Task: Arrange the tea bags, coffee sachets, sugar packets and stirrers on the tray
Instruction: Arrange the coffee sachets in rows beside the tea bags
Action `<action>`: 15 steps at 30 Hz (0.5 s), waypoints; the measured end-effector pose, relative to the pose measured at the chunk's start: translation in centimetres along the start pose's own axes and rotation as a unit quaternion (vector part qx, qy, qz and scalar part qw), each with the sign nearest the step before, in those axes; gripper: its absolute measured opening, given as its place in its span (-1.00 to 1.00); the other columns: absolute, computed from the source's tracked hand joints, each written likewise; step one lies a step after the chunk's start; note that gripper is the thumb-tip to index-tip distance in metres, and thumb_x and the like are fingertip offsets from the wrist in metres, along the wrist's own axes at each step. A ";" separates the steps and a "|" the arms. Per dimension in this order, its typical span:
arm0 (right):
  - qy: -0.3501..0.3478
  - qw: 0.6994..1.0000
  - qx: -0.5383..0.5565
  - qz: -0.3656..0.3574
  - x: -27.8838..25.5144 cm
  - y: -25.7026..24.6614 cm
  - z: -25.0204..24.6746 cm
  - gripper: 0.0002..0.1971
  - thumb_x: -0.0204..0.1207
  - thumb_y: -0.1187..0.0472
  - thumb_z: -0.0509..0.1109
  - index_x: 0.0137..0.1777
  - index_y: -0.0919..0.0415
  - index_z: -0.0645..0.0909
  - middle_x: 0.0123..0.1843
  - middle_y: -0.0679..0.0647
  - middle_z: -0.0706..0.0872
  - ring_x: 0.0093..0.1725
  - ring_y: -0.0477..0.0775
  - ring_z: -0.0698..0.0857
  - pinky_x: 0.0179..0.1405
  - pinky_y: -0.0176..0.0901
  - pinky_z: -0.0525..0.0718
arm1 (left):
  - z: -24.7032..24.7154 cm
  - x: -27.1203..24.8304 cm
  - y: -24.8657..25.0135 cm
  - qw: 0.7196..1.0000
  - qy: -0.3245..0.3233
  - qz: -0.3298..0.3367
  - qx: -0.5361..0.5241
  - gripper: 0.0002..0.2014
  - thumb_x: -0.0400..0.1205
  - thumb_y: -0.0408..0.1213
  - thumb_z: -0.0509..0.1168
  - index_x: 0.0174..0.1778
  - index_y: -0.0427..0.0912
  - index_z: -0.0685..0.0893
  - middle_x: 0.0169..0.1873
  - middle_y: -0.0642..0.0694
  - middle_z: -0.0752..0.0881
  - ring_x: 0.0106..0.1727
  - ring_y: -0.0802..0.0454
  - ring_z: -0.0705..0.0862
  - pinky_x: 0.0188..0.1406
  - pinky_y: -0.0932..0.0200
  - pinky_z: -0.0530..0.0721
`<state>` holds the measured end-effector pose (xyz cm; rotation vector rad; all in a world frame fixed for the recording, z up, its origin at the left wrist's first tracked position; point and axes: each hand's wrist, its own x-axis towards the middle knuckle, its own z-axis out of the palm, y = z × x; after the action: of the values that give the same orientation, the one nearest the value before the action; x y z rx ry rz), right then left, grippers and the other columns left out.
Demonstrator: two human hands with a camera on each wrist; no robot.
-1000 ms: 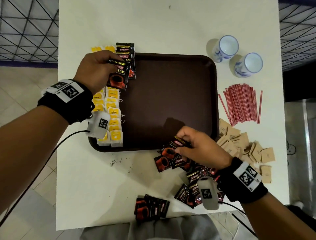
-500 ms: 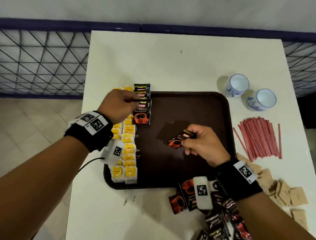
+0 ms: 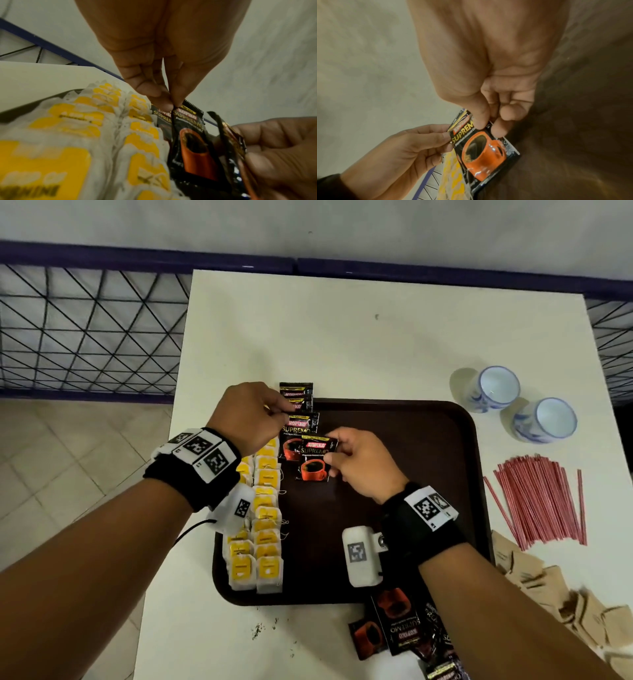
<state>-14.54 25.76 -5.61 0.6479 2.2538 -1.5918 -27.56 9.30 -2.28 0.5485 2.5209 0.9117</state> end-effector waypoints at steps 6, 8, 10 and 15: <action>0.018 1.000 -0.023 -0.009 1.8 -1.0 0.4 -0.68 0.57 0.36 0.47 0.27 0.06 0.63 -0.24 0.08 0.70 -0.42 -0.17 0.65 -0.32 -0.26 0.58 | -0.2 0.6 -0.3 1.000 0.006 -0.010 -0.004 -0.89 0.51 -0.28 0.47 -0.11 0.00 0.84 -0.21 0.05 0.80 -0.18 0.18 0.71 -0.16 0.49 0.53; 0.033 0.999 -0.010 -0.005 1.9 -1.1 0.2 -0.67 0.54 0.37 0.50 0.22 0.05 0.58 -0.22 0.14 0.70 -0.45 -0.19 0.64 -0.35 -0.30 0.57 | -0.1 0.7 -0.2 1.000 0.001 -0.011 -0.007 -0.90 0.51 -0.28 0.46 -0.11 -0.01 0.84 -0.22 0.04 0.81 -0.16 0.16 0.75 -0.08 0.40 0.61; 0.039 0.999 -0.002 -0.003 1.7 -1.1 -0.2 -0.68 0.54 0.39 0.51 0.17 0.07 0.55 -0.26 0.12 0.70 -0.52 -0.26 0.64 -0.42 -0.41 0.54 | 0.0 0.7 0.0 1.000 -0.007 -0.009 -0.015 -0.89 0.52 -0.30 0.45 -0.12 -0.02 0.84 -0.24 0.03 0.82 -0.16 0.16 0.78 0.03 0.25 0.69; 0.044 0.999 -0.016 0.006 2.0 -1.0 -0.1 -0.72 0.51 0.36 0.54 0.10 0.07 0.58 -0.30 0.05 0.74 -0.40 -0.15 0.72 -0.29 -0.18 0.63 | 0.0 0.8 -0.1 0.999 -0.019 -0.007 -0.027 -0.88 0.53 -0.34 0.44 -0.09 -0.07 0.85 -0.24 0.03 0.82 -0.19 0.19 0.78 0.09 0.18 0.72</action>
<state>-16.78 25.89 -5.73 0.7349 2.3286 -1.5481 -28.26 9.62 -2.48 0.5262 2.4555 0.9510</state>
